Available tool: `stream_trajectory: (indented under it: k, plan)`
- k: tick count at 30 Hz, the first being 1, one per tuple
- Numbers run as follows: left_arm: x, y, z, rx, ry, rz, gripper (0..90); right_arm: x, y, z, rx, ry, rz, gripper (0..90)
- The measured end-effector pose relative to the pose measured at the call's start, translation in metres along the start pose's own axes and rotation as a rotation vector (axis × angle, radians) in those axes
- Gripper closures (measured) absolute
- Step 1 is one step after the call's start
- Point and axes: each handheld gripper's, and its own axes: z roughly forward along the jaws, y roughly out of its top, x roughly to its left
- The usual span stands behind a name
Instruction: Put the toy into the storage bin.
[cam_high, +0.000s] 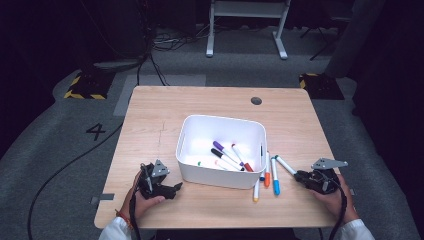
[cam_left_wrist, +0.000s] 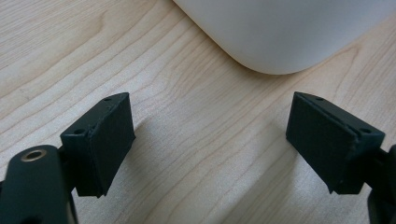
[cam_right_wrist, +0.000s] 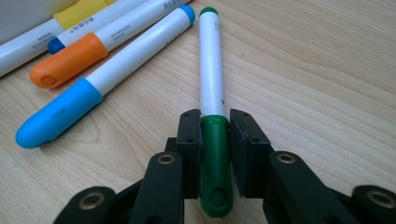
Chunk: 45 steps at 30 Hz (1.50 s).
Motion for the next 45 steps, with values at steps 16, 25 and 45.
stream_trajectory:
  k: [16,25,45]
  plan:
    - [0.000,0.000,0.000,0.000,0.000,-0.002,15.3,-0.008,0.001,-0.005,-0.040,0.001,0.046,75.4]
    - [0.000,0.000,0.000,0.000,-0.001,-0.002,15.3,-0.009,0.006,-0.012,-0.079,0.014,0.059,75.4]
    - [0.000,0.000,0.000,0.000,-0.001,-0.002,15.3,0.000,0.072,-0.049,-0.239,0.053,-0.032,75.3]
